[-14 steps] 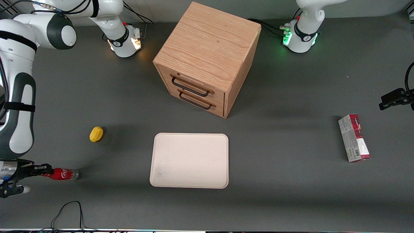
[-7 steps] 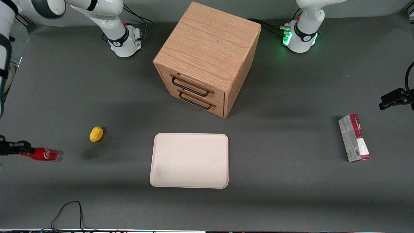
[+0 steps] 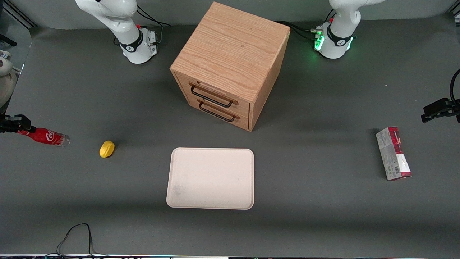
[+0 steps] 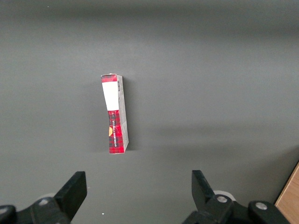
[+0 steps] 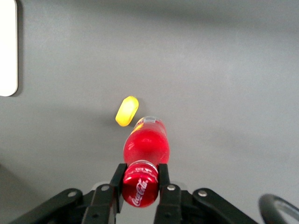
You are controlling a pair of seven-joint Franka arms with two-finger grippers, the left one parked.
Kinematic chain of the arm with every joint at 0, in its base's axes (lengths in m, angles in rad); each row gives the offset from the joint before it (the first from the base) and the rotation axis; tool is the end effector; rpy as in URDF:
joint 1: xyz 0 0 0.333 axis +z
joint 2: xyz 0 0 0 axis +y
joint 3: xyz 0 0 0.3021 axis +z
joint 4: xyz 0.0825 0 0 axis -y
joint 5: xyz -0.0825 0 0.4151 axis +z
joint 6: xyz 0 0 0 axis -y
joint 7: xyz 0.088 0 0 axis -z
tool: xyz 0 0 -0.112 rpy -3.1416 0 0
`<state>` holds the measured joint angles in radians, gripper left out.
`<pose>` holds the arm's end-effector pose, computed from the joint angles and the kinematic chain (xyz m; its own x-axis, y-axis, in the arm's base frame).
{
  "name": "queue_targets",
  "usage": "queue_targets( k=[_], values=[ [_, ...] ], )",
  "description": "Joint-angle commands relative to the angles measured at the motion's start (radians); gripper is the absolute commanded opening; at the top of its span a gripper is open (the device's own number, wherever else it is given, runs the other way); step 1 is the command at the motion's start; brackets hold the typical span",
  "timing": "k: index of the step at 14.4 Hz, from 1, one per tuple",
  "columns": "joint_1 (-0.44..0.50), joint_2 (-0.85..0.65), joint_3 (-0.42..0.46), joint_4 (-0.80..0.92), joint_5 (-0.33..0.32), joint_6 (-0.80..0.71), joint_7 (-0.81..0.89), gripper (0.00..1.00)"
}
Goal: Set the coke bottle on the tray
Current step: 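Lift the bottle and carry it with the right gripper onto the tray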
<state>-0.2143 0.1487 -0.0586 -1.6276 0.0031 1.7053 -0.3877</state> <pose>0.6066 -0.1676 0.4978 0.9911 0.1148 -0.0676 0.1136 -0.9933 -0.0215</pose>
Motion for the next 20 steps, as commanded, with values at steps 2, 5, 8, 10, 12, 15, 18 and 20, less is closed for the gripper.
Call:
queue_targets(
  k=[2, 5, 8, 10, 12, 15, 18, 20],
  values=[
    [0.013, -0.104, -0.003, -0.115, -0.017, 0.028, 0.026, 0.0],
    [0.024, -0.098, 0.006, -0.1, -0.014, 0.022, 0.081, 0.0],
    [0.125, -0.006, 0.006, 0.023, -0.009, -0.019, 0.225, 0.0],
    [0.211, 0.105, 0.006, 0.168, -0.005, -0.079, 0.373, 0.0],
    [0.298, 0.254, 0.008, 0.364, 0.001, -0.151, 0.527, 0.0],
    [0.384, 0.421, 0.019, 0.57, 0.073, -0.174, 0.746, 0.0],
    [0.446, 0.544, 0.031, 0.69, 0.075, -0.103, 0.898, 0.0],
    [0.45, 0.595, 0.057, 0.693, 0.075, 0.017, 0.982, 0.0]
  ],
)
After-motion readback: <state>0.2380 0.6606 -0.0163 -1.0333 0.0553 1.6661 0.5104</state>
